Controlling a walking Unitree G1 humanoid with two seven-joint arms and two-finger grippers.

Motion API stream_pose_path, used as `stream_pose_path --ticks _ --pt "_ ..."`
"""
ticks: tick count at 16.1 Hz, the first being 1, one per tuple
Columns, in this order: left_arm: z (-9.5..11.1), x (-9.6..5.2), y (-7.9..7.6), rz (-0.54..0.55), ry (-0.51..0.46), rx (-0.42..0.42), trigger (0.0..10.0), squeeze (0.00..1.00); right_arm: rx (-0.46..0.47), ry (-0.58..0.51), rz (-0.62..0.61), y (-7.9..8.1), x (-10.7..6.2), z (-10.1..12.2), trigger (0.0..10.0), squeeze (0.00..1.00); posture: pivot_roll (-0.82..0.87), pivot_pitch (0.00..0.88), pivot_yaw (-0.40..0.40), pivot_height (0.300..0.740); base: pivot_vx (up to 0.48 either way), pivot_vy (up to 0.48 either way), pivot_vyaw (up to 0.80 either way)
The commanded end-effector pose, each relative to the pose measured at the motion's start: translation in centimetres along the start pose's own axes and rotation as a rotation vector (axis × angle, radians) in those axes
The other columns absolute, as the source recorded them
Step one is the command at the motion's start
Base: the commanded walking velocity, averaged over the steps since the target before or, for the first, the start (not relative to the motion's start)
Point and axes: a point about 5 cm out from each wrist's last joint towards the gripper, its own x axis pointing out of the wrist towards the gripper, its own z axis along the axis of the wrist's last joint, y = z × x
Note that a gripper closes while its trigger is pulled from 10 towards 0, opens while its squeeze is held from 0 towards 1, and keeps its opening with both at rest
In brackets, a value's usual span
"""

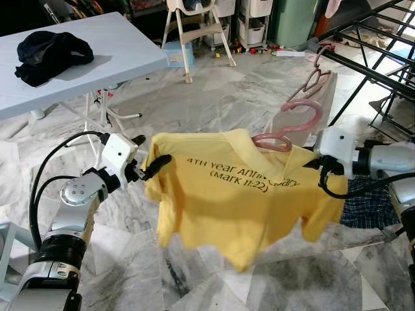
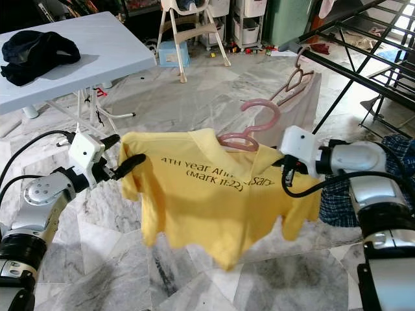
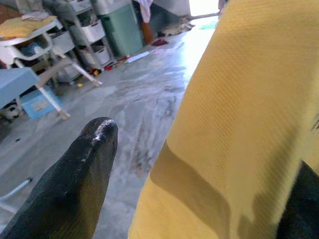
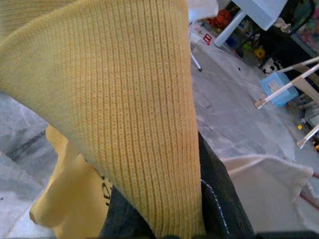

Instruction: Hang hanger

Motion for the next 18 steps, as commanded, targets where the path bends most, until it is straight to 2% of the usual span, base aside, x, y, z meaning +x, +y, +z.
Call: stream_pose_path --ticks 1,4,7,12,15,18 --pt "0.7 -0.4 0.8 0.010 -0.022 0.020 0.0 0.00 -0.025 -0.030 -0.037 -0.5 -0.4 0.7 0.0 0.00 -0.15 0.061 0.064 0.740 0.000 0.000 0.00" --pt "0.9 -0.3 0.9 -0.009 -0.042 0.018 0.0 0.00 -0.022 -0.034 -0.026 -0.2 0.3 0.8 0.0 0.00 -0.13 0.057 0.060 0.740 0.000 0.000 0.00" --pt "0.8 -0.5 0.2 -0.060 -0.081 -0.038 0.0 0.00 -0.024 -0.039 -0.029 -0.2 0.5 1.0 0.0 0.00 -0.13 0.056 0.060 0.740 0.000 0.000 0.00" --pt "0.6 -0.4 -0.5 -0.131 -0.074 -0.086 0.0 0.00 -0.013 -0.039 -0.018 0.3 0.7 0.7 0.0 0.00 -0.14 0.056 0.058 0.740 0.000 0.000 0.00" --pt "0.9 -0.4 -0.4 -0.106 -0.089 -0.059 0.0 0.00 0.012 -0.028 0.017 1.0 1.0 0.2 0.0 0.00 -0.14 0.058 0.057 0.740 0.000 0.000 0.00" --pt "1.6 -0.6 0.7 -0.042 -0.111 -0.025 0.0 0.00 0.027 0.043 0.066 1.8 1.0 -0.9 0.0 0.00 -0.13 0.056 0.054 0.740 0.000 0.000 0.00"
